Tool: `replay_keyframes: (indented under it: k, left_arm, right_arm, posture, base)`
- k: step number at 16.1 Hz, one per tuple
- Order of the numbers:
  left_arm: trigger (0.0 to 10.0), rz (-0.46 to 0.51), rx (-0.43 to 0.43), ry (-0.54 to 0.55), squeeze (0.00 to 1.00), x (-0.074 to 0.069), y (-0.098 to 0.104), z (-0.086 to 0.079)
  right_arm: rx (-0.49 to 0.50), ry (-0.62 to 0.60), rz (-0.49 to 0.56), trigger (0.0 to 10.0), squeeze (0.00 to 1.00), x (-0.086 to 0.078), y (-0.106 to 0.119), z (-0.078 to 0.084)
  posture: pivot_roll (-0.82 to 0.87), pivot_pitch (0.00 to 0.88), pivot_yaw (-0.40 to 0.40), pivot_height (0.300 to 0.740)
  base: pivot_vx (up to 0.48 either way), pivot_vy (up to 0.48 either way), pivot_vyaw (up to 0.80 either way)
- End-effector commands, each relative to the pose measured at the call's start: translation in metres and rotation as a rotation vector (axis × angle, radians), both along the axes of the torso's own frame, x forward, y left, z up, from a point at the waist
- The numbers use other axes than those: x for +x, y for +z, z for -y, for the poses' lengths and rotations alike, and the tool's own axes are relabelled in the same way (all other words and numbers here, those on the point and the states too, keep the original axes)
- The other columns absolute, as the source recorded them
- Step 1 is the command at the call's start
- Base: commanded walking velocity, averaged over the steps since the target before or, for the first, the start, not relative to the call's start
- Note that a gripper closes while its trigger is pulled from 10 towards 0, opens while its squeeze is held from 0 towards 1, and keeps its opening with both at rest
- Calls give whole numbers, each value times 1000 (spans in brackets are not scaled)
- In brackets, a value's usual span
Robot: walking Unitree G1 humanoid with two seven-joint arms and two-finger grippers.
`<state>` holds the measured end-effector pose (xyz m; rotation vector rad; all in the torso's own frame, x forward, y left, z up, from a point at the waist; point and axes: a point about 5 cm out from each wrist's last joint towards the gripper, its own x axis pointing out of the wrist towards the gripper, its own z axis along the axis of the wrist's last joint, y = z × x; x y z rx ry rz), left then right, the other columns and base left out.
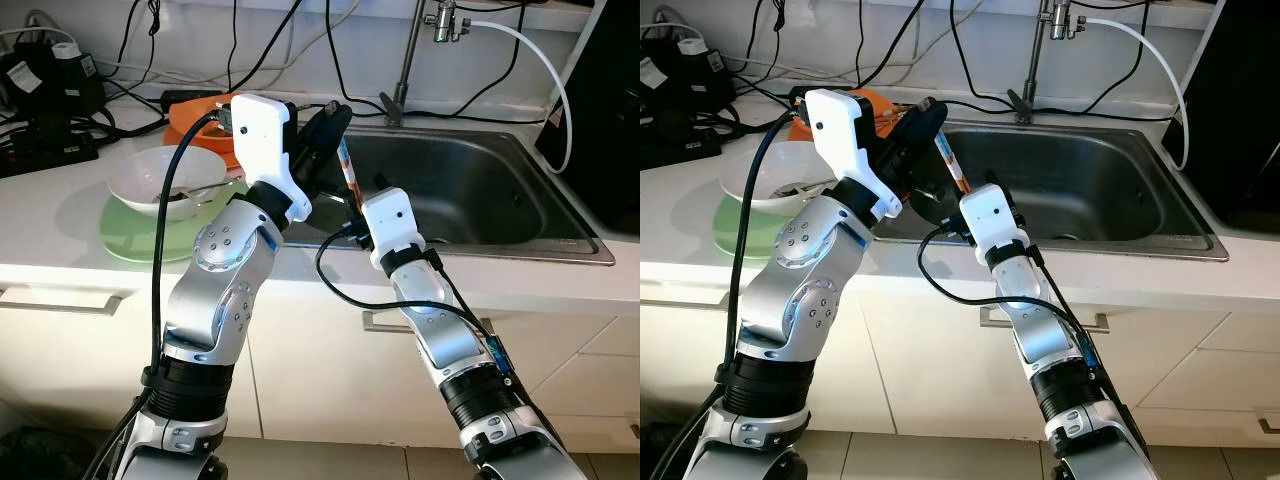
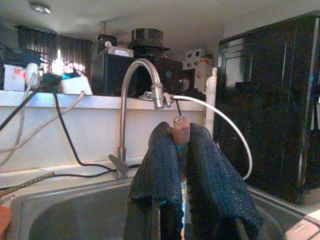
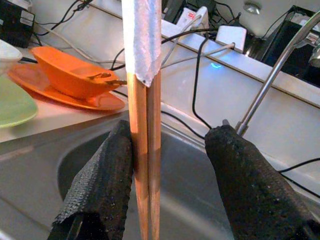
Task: Kitchen organization
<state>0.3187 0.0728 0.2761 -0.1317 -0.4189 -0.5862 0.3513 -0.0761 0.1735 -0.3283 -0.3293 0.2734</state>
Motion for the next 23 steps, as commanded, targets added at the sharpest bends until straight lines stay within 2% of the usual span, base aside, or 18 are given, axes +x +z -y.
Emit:
replay_keyframes:
  k: [1,2,3,9,18,19,20,23]
  left_arm:
    - [10000,-7,16,14,0,1,0,-1]
    - [10000,-8,15,11,0,1,-1,-1]
    - [10000,-9,14,10,0,1,-1,-1]
    - [10000,-20,15,-3,0,1,-3,0]
    - [10000,-23,34,-8,0,0,-5,3]
    - [10000,-25,41,-7,43,0,-6,3]
    - [10000,-28,43,-2,1000,1,-6,3]
    - [10000,-36,42,14,1000,3,-8,0]
  right_arm:
    - [22,-31,5,7020,0,3,4,4]
    - [31,-28,3,1961,0,4,4,3]
    - [33,-27,2,0,0,4,4,2]
    - [54,5,1,0,0,4,7,-4]
    - [68,8,-2,0,0,5,8,-3]
    - [69,9,-3,0,0,5,7,-3]
    - [70,9,-3,0,0,5,7,-3]
    - [71,6,-4,0,0,5,7,-2]
  posture:
    - [105,4,7,740]
    - [105,4,7,740]
    - [106,5,7,740]
    - [106,5,5,740]
    - [107,7,4,740]
    - [107,8,5,740]
    - [107,7,5,740]
    - [107,6,3,740]
  base:
    - [0,0,0]
    - [0,0,0]
    - [0,0,0]
    - [0,0,0]
    - [0,0,0]
    - [0,0,0]
    - [0,0,0]
    - [0,0,0]
